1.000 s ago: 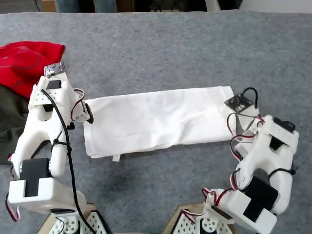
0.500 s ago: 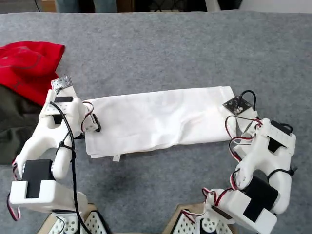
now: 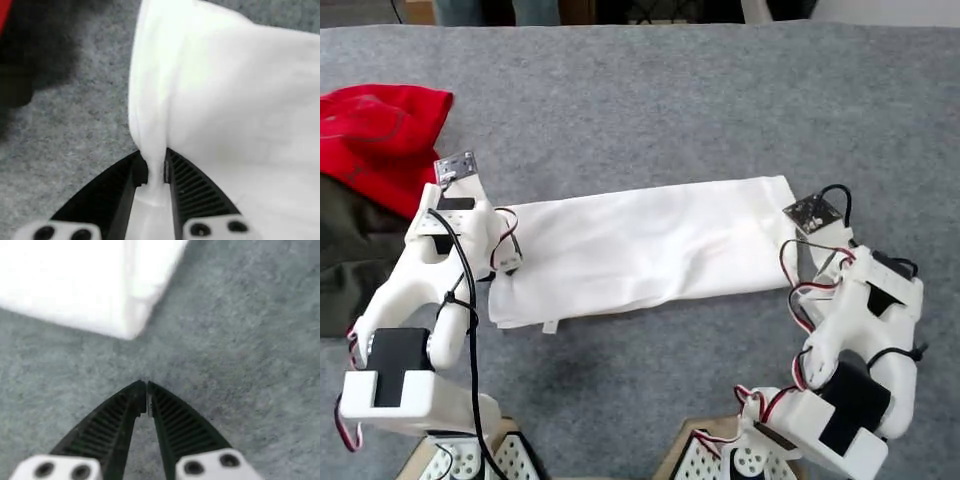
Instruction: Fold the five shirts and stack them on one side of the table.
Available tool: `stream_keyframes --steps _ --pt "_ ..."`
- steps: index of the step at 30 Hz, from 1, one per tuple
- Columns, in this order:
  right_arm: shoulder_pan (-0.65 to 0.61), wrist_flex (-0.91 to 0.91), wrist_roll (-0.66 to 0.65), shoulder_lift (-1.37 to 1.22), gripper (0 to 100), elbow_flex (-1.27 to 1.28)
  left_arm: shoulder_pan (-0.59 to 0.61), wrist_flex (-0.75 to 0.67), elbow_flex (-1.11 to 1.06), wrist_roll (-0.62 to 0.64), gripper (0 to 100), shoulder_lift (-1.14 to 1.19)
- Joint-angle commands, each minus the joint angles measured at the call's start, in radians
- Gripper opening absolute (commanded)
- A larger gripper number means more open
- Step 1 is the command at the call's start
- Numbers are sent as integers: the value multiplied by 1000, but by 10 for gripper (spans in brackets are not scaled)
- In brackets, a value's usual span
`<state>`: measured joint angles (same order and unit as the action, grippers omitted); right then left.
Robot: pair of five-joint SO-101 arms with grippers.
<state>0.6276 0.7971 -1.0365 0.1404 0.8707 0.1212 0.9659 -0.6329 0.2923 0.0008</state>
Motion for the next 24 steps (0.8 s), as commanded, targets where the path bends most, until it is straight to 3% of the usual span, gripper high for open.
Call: stream_keyframes --steps 1,6,13,17,24 --pt "14 -100 112 36 15 30 -2 -2 -10 -69 28 0" --pt "44 -210 341 36 15 51 -1 8 2 -120 27 -12" --pt "164 -308 623 36 15 54 -42 184 200 -124 27 -11" --pt "224 -321 687 36 15 48 -157 245 308 -124 28 -11" --pt "230 -319 687 44 15 53 -375 331 501 -117 28 -6"
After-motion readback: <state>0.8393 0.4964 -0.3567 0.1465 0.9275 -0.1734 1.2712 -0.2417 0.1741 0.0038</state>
